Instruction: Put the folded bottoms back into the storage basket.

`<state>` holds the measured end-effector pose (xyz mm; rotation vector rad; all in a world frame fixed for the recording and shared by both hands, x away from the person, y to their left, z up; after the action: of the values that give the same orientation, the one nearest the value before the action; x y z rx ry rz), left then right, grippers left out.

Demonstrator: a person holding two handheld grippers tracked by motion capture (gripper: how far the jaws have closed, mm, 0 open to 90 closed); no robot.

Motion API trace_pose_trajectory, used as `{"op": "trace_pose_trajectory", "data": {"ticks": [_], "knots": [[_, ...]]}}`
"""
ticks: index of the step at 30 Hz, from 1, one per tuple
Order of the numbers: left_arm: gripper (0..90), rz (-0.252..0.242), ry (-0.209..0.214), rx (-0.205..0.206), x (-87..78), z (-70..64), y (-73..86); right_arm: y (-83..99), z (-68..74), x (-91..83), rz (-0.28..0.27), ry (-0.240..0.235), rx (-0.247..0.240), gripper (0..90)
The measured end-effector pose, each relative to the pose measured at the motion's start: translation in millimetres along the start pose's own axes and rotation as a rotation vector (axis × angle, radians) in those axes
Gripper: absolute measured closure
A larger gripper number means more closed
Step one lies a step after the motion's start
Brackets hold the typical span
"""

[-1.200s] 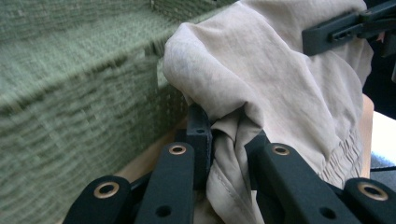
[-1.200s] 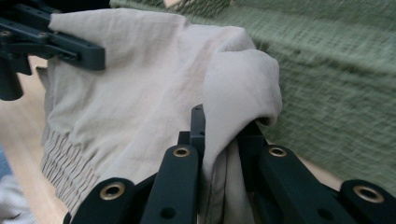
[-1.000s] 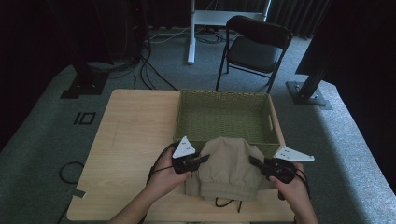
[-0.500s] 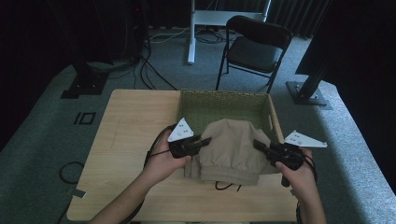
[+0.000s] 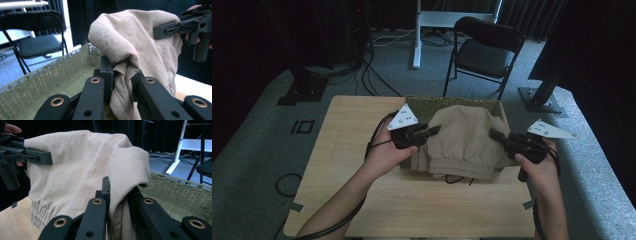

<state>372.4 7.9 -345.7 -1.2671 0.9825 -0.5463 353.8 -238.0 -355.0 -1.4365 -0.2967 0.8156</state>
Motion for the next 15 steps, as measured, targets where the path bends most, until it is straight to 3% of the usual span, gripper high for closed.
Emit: {"op": "trace_pose_trajectory", "data": {"ticks": [7, 12, 15], "knots": [[81.3, -0.024, -0.018, -0.02, 7.4, 14.7, -14.1, -20.9, -9.4, 12.0, 0.005, 0.019, -0.008, 82.2], [81.3, -0.054, -0.011, -0.049, 10.1, 25.3, -24.4, -35.9, -19.4, 16.9, -0.015, 0.019, 0.015, 82.2], [81.2, -0.07, -0.023, -0.035, 11.5, 31.1, -32.7, -46.5, -25.5, 20.1, -0.029, 0.021, 0.017, 82.1]]}}
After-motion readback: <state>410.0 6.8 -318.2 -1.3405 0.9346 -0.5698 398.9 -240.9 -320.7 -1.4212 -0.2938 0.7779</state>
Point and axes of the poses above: each handheld gripper's, and its own axes: x roughly forward along the jaws, y roughly out of its underside, z roughly to its left, the point moved 7 cm from there along x, roughly forward along the jaws, and after that the axes turned 1 degree about z, right-handed, at the moved point
